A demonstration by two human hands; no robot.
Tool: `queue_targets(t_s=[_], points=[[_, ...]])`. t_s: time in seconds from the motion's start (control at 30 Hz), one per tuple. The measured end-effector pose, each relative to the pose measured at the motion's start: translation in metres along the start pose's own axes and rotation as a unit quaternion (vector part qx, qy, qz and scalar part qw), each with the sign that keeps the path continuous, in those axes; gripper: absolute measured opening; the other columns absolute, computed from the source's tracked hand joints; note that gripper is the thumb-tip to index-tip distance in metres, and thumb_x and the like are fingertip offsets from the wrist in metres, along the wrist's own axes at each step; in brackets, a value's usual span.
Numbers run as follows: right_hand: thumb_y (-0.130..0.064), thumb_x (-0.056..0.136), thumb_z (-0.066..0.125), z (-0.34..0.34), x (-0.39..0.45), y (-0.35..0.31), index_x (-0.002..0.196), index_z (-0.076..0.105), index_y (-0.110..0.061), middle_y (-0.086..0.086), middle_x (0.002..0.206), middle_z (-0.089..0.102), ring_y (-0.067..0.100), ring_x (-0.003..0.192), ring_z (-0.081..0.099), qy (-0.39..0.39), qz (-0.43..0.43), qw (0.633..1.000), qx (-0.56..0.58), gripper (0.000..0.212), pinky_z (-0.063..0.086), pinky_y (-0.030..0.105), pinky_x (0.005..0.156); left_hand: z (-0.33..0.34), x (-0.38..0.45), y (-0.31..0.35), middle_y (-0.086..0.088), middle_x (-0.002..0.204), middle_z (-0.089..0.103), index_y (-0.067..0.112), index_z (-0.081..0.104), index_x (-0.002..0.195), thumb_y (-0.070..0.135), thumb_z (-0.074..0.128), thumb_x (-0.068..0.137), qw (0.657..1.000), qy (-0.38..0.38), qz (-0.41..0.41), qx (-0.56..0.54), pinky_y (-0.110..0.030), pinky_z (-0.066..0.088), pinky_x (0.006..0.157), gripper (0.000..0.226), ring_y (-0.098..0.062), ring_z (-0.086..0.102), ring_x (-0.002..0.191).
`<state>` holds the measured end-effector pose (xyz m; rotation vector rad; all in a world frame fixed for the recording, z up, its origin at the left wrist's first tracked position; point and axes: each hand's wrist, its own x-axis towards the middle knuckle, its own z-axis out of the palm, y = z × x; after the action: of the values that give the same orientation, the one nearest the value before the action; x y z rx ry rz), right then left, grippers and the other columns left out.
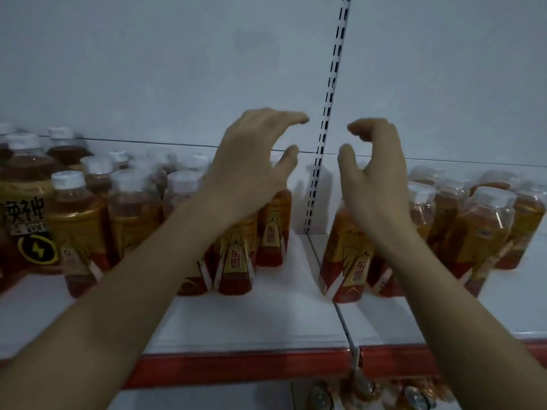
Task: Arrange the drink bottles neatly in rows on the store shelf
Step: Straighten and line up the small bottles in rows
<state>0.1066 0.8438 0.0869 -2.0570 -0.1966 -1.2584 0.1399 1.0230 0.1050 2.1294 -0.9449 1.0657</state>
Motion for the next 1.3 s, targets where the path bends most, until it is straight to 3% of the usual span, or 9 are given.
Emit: queue_targets(t_s=[0.17, 0.23, 0.3, 0.43, 0.63, 0.8, 1.03, 1.2, 1.3], points=[[-0.021, 0.098, 0.062, -0.014, -0.053, 0.022, 0.147, 0.037, -0.010, 0.001, 0.144, 0.042, 0.017, 0.138, 0.037, -0.030, 0.080, 0.995, 0.054, 0.056, 0.035, 0.035, 0.116, 0.035, -0.071, 0.022, -0.009, 0.142, 0.049, 0.015, 0.054, 0.136, 0.020, 0.058, 0.092, 0.986, 0.119, -0.055, 0.100, -0.057, 0.030, 0.112, 0.044, -0.031, 0.037, 0.140], [-0.016, 0.095, 0.066, -0.016, -0.077, 0.028, 0.153, 0.023, -0.011, 0.009, 0.157, 0.030, 0.023, 0.149, 0.028, -0.032, 0.083, 0.991, 0.100, 0.073, 0.031, 0.045, 0.121, 0.046, -0.098, 0.024, -0.012, 0.154, 0.032, 0.019, 0.038, 0.148, 0.022, 0.064, 0.090, 0.981, 0.088, -0.090, 0.146, -0.061, 0.025, 0.114, 0.063, -0.034, 0.022, 0.147], [-0.011, 0.092, 0.069, -0.016, -0.100, 0.034, 0.157, 0.011, -0.020, 0.011, 0.164, 0.020, 0.024, 0.153, 0.022, -0.034, 0.093, 0.987, 0.128, 0.088, 0.030, 0.046, 0.122, 0.054, -0.122, 0.021, -0.012, 0.162, 0.011, 0.025, 0.018, 0.156, 0.025, 0.070, 0.088, 0.975, 0.046, -0.130, 0.173, -0.064, 0.021, 0.115, 0.086, -0.035, 0.006, 0.151], [-0.010, 0.089, 0.070, -0.009, -0.135, 0.053, 0.156, 0.000, -0.039, 0.005, 0.161, 0.027, 0.022, 0.148, 0.033, -0.103, 0.168, 0.972, 0.125, 0.101, 0.036, 0.047, 0.119, 0.061, -0.160, 0.017, -0.010, 0.166, -0.005, 0.030, 0.006, 0.159, 0.030, 0.073, 0.086, 0.954, -0.004, -0.194, 0.228, -0.068, 0.016, 0.115, 0.099, -0.032, -0.005, 0.152], [-0.017, 0.087, 0.075, -0.011, -0.140, 0.065, 0.154, 0.017, -0.029, -0.001, 0.140, 0.050, 0.013, 0.126, 0.051, -0.205, 0.196, 0.951, 0.120, 0.090, 0.042, 0.028, 0.101, 0.065, -0.165, 0.017, -0.011, 0.165, -0.011, 0.037, 0.003, 0.158, 0.040, 0.075, 0.083, 0.927, -0.026, -0.272, 0.256, -0.076, 0.015, 0.109, 0.104, -0.033, -0.010, 0.152], [-0.017, 0.082, 0.080, 0.008, -0.138, 0.049, 0.142, 0.035, -0.023, -0.002, 0.130, 0.056, 0.014, 0.119, 0.057, -0.269, 0.192, 0.934, 0.136, 0.075, 0.050, 0.031, 0.095, 0.065, -0.167, 0.014, -0.012, 0.165, -0.011, 0.039, 0.000, 0.157, 0.045, 0.067, 0.088, 0.923, -0.052, -0.266, 0.274, -0.077, 0.017, 0.108, 0.097, -0.034, -0.014, 0.151], [-0.026, 0.075, 0.084, 0.049, -0.127, 0.022, 0.129, 0.041, -0.018, 0.004, 0.122, 0.059, 0.023, 0.111, 0.063, -0.273, 0.205, 0.932, 0.120, 0.069, 0.057, 0.049, 0.090, 0.067, -0.167, 0.014, -0.010, 0.166, -0.006, 0.038, 0.006, 0.157, 0.036, 0.047, 0.099, 0.923, -0.031, -0.261, 0.280, -0.075, 0.019, 0.108, 0.072, -0.034, -0.009, 0.152], [-0.027, 0.079, 0.084, 0.049, -0.124, 0.022, 0.120, 0.044, -0.013, 0.004, 0.115, 0.062, 0.021, 0.099, 0.062, -0.271, 0.190, 0.942, 0.058, 0.059, 0.051, 0.035, 0.076, 0.070, -0.169, 0.011, -0.011, 0.166, -0.010, 0.039, 0.005, 0.157, 0.038, 0.046, 0.100, 0.930, -0.029, -0.252, 0.267, -0.075, 0.016, 0.109, 0.071, -0.033, -0.012, 0.152], [-0.027, 0.082, 0.082, 0.049, -0.130, 0.023, 0.121, 0.048, -0.015, 0.002, 0.115, 0.064, 0.019, 0.101, 0.063, -0.257, 0.191, 0.945, 0.067, 0.053, 0.051, 0.033, 0.078, 0.070, -0.169, 0.012, -0.011, 0.166, -0.008, 0.040, 0.005, 0.157, 0.049, 0.038, 0.100, 0.934, -0.024, -0.250, 0.253, -0.076, 0.015, 0.109, 0.067, -0.034, -0.010, 0.152]])
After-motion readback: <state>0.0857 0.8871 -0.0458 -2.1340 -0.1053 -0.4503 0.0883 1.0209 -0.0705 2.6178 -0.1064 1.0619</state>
